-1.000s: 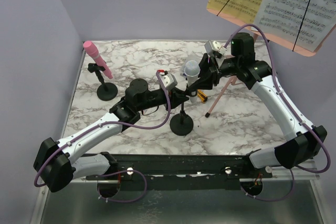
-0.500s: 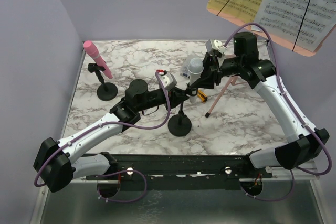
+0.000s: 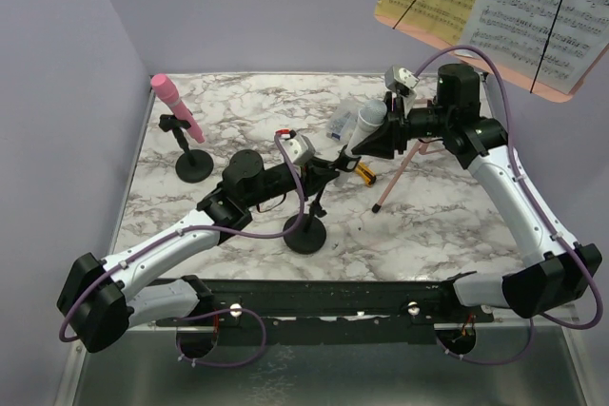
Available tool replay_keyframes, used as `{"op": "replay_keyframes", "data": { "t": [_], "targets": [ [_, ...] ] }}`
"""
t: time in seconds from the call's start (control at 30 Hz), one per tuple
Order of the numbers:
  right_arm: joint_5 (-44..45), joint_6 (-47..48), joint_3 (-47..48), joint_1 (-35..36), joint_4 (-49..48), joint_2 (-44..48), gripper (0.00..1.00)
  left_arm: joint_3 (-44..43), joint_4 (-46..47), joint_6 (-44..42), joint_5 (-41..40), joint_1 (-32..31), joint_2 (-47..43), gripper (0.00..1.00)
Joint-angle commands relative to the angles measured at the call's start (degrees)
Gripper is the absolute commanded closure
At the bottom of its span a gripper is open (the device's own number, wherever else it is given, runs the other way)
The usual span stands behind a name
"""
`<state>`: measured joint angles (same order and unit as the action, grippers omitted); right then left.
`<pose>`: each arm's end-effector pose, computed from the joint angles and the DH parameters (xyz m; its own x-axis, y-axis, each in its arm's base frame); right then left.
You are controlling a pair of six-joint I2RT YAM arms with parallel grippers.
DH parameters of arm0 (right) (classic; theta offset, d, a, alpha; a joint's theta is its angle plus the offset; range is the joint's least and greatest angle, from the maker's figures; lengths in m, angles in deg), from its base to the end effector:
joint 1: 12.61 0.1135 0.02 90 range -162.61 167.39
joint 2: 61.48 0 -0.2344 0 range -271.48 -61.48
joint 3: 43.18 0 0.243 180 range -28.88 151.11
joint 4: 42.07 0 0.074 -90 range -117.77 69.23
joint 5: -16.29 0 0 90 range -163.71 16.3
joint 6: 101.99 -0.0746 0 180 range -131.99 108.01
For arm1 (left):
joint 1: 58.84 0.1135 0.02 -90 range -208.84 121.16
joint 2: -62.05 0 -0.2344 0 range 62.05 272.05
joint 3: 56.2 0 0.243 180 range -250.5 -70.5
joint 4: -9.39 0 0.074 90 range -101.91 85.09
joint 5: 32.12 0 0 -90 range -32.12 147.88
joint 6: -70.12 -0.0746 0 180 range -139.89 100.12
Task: Pack up the instrument practice props
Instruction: Remove the microphone from the microphone stand.
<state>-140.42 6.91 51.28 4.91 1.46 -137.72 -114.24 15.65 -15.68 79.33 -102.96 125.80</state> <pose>0.2546 0.1522 0.3729 -0.0907 -0.1629 -0.9825 -0.9938 0.0785 0.0787 0.1975 -0.2295 0.3009 -0.0598 -0.0370 -0.9975 0.9085 0.4120 -0.0697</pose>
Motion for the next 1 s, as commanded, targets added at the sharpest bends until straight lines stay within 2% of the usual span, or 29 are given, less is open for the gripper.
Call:
{"op": "replay_keyframes", "data": {
  "t": [0.0, 0.5, 0.77, 0.97],
  "targets": [
    [9.0, -8.0, -1.9, -2.9, -9.6, 1.3, 1.0, 2.2, 0.0, 1.3, -2.6, 0.3, -2.7, 1.0],
    [7.2, -16.2, -4.4, -4.8, -16.0, 0.5, 1.0, 6.9, 4.8, 2.7, -6.3, 0.3, -4.4, 1.0],
    [5.0, -14.2, 7.8, -4.8, -10.2, -1.5, 1.0, 8.9, 4.9, 1.9, -6.4, 0.4, -4.5, 1.0],
    [0.1, -14.5, 11.7, -4.8, -8.3, -1.6, 1.0, 9.4, 4.9, 1.2, -6.0, 0.3, -4.0, 1.0]
  ]
}}
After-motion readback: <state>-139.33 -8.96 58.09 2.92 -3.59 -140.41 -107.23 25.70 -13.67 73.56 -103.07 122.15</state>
